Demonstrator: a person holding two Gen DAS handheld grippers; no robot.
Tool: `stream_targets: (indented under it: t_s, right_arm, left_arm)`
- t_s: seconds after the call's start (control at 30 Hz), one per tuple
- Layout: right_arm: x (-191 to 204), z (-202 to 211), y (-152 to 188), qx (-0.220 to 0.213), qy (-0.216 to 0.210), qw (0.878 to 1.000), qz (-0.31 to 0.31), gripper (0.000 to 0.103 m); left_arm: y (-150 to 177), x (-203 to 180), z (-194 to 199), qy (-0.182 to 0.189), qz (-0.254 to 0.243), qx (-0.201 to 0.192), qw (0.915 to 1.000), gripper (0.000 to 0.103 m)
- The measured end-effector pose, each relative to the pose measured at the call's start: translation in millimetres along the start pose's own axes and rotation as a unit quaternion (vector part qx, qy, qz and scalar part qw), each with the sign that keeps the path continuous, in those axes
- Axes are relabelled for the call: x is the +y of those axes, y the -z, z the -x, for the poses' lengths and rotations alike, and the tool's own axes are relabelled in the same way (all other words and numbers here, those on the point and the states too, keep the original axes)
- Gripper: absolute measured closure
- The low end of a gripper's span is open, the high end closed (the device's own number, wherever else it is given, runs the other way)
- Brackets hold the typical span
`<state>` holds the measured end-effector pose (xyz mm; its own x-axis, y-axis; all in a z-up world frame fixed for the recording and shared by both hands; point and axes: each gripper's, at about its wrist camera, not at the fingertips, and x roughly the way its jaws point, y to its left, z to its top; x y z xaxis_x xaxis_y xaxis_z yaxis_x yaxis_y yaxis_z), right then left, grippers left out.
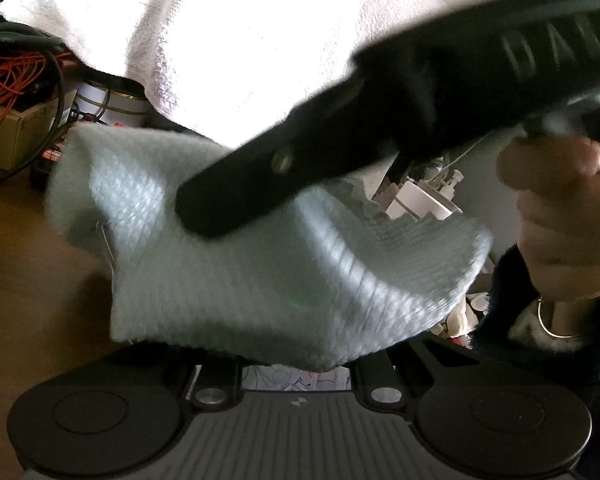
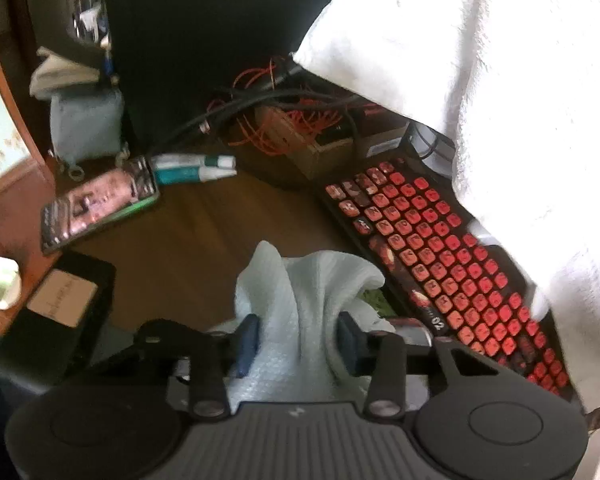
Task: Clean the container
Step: 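Lift the blue cloth off the jug rim with the right gripper, then rub the blue cloth over the jug rim with the right gripper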
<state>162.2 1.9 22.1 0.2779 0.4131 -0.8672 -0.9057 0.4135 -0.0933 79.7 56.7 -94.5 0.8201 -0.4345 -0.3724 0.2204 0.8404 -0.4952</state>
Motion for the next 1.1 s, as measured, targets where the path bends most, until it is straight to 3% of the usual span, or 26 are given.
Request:
stream_targets:
  t_s: [0.13, 0.6, 0.73, 1.1]
  right_arm:
    - [-22.0, 2.5, -3.6, 0.003, -0.058, 0.997, -0.059, 0.086]
    - [-74.3, 8.6, -8.3, -0.010, -0.082, 0.980, -0.183, 0.088]
    - [-68.9, 12.3, -9.2, -0.025, -0.081, 0.981, -0.172, 0.088]
    - [-60.5, -6.6, -4.5, 0.006, -0.066, 0.984, -0.167, 0.088]
  left_arm:
    - [1.5, -1.4, 1.4, -0.003, -0.001, -0.001, 1.0000, 0.089]
    - [1.4, -4.2, -3.9, -0.009, 0.002, -0.002, 1.0000, 0.087]
    - [-0.5, -1.6, -8.3, -0.009, 0.004, -0.003, 0.9999, 0.087]
    - [-1.8, 1.0, -17.2, -0.015, 0.003, 0.004, 0.9999, 0.083]
